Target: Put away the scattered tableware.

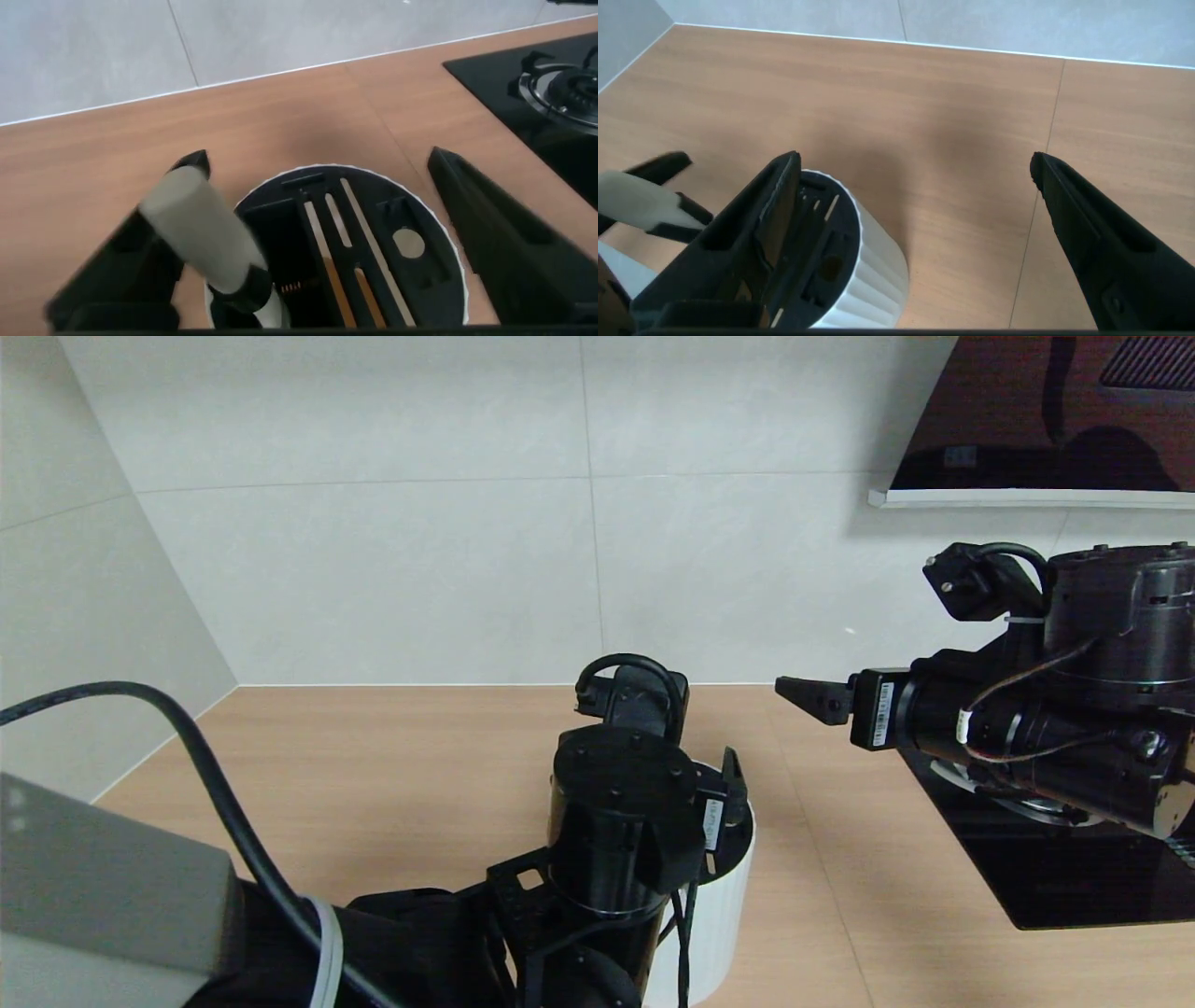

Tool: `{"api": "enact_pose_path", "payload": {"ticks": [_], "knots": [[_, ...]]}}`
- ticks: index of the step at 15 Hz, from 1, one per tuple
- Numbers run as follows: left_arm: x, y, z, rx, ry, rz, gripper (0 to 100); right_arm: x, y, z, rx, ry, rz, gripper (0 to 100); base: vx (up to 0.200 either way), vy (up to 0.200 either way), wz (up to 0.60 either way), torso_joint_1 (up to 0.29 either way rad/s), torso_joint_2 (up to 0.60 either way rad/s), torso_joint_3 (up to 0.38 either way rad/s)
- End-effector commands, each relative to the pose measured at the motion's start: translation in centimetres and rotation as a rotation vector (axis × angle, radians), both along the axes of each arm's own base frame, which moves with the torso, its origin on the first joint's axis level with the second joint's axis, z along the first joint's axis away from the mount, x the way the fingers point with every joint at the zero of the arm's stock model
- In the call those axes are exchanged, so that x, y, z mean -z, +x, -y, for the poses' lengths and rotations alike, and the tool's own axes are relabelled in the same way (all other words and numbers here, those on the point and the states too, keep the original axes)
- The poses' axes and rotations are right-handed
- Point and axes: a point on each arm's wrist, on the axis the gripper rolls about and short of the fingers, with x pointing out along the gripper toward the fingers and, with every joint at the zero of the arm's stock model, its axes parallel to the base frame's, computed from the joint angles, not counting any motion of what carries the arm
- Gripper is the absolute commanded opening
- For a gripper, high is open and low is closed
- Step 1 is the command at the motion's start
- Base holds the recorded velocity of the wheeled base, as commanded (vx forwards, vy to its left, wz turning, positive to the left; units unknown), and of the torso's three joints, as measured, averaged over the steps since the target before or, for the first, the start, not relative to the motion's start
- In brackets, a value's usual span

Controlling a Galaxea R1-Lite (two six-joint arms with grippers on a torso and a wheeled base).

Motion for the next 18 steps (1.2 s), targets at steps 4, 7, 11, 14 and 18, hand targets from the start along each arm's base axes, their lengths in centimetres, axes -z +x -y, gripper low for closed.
{"api": "enact_pose_path", "payload": {"ticks": [4, 7, 11, 14, 18], "knots": [[-3.3, -0.4, -2.6, -0.031, -0.068, 0.049, 100, 0.0, 0.0, 0.0, 0.001, 0.000, 0.000, 100, 0.000, 0.000, 0.00, 0.000, 0.00, 0.000], [-8.1, -1.0, -8.3, -0.092, -0.160, 0.137, 100, -0.5, -0.2, 0.3, 0.006, 0.012, 0.020, 100, 0.000, 0.000, 0.00, 0.000, 0.00, 0.000], [-13.0, -3.8, -16.1, -0.082, -0.291, 0.286, 100, -3.2, -2.6, 2.5, 0.017, 0.010, 0.136, 100, 0.000, 0.000, 0.00, 0.000, 0.00, 0.000], [-12.8, -7.2, -22.3, -0.148, -0.324, 0.367, 100, -3.1, -6.9, 6.4, 0.058, -0.041, 0.212, 100, 0.000, 0.000, 0.00, 0.000, 0.00, 0.000], [-11.4, -13.8, -26.5, -0.078, -0.308, 0.407, 100, -2.8, -14.3, 11.8, 0.169, 0.015, 0.357, 100, 0.000, 0.000, 0.00, 0.000, 0.00, 0.000]]}}
